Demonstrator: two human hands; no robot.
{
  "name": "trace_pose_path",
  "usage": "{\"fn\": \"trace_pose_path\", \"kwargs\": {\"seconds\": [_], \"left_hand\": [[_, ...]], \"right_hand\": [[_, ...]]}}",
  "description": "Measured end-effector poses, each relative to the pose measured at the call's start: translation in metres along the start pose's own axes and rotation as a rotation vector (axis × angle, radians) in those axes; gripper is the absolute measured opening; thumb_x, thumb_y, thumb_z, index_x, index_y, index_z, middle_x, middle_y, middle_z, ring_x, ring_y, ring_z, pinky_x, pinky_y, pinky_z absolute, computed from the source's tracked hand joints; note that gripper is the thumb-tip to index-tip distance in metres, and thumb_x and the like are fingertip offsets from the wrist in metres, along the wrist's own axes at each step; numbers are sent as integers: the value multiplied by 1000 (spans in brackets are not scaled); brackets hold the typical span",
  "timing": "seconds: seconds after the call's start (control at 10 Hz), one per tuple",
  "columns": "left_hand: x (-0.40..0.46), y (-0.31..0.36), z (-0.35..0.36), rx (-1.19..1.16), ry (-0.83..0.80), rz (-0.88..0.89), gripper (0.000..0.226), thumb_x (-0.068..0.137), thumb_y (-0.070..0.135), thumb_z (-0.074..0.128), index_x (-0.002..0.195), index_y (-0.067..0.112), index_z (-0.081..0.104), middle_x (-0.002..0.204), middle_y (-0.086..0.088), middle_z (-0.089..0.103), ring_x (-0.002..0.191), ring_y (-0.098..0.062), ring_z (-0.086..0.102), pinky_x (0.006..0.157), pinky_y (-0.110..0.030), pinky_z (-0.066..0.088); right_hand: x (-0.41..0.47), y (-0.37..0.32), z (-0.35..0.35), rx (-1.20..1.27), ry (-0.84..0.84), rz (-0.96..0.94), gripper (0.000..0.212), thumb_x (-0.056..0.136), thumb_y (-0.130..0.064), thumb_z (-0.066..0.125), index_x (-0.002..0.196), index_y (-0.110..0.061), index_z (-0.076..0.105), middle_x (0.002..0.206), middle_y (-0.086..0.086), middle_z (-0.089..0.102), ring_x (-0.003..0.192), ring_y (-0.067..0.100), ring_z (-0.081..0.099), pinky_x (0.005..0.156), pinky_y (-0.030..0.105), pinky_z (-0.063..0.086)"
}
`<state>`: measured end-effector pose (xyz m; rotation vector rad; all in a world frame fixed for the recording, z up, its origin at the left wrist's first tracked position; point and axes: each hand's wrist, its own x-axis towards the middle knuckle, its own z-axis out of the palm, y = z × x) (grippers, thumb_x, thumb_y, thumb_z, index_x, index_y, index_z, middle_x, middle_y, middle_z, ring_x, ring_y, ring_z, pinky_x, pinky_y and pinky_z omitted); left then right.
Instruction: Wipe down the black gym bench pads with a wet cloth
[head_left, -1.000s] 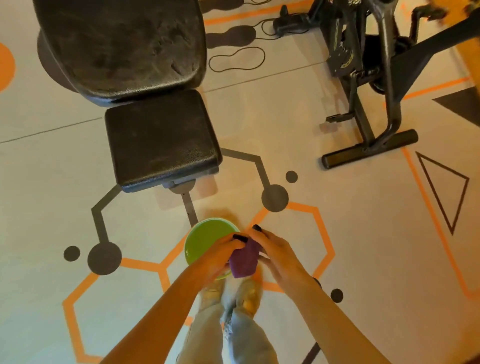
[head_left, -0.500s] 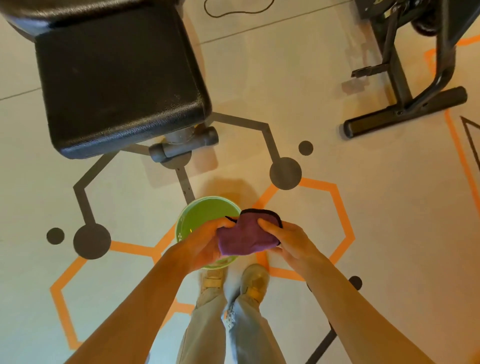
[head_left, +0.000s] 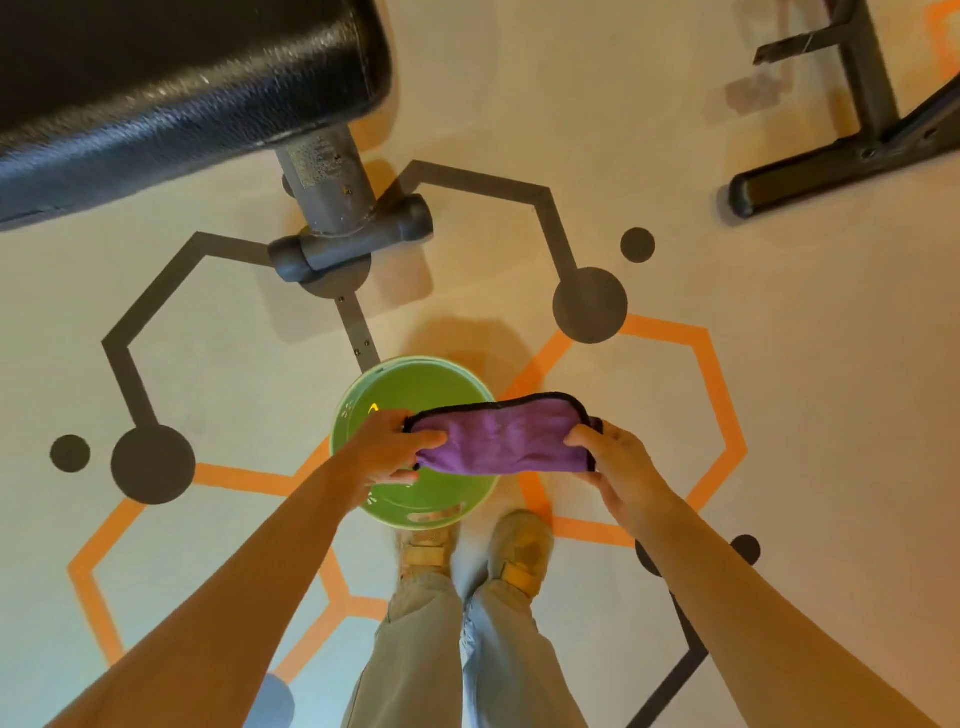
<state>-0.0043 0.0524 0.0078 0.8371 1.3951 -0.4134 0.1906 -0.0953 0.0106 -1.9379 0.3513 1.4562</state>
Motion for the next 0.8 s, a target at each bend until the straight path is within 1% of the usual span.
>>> {"fn": "trace_pose_path", "kwargs": {"seconds": [0.1,0.2,0.3,0.4,0.5,0.6,0.7,0.8], "left_hand": [[30,-11,6,273,195,165,19,87,20,71,83,12,55,65,-3,60,45,-12,57,44,-24,52],[55,-21,13,434,312,243,25,86,32,71,82,14,54,66,-7,66,50,-20,65,61,-41,60],[76,-28,15,427,357,278,26,85,36,71,79,21,51,73,-10,69,63,-29,70,65,-49,60],[90,-31,15,299,339,249,23,86,24,71,76,24,51,83,-9,71,71,-32,73,69,-53,60],[99,-31,17,243,348,251,24,90,13,66,78,26,51,79,-7,67,73,-34,73,72,-53,59],[105,-29,21,236,356,266,14,91,10,64,88,19,54,77,-5,65,74,-34,73,73,-52,59],[110,-31,22,220,376,253,14,90,11,65,98,15,54,87,-5,66,73,-30,73,76,-52,59],[105,-37,16,243,399,251,15,88,14,64,97,23,55,85,8,65,77,-27,74,80,-52,58]], "right_hand": [[29,18,7,-55,113,21,10,82,0,66,80,-7,60,86,12,63,83,27,56,71,33,49],[58,37,13,-100,235,20,30,80,-5,73,62,-13,51,73,10,59,77,29,54,77,46,53],[77,55,15,-213,321,-22,39,81,-15,74,56,-16,45,70,10,57,69,29,51,72,41,51],[90,66,15,-300,294,-68,33,84,-21,72,59,-14,52,63,5,55,64,25,49,56,24,38],[98,70,18,-336,283,-56,17,84,-26,71,90,-10,68,79,10,62,73,28,56,64,29,45],[105,75,22,-385,276,-66,28,85,-25,70,97,1,70,79,17,65,76,34,63,70,36,51],[109,79,26,-358,270,-13,20,86,-16,68,98,-1,70,93,19,71,90,38,68,82,43,54],[109,81,26,-353,240,85,12,82,-4,59,73,-7,67,87,20,71,87,37,70,64,37,49]]}}
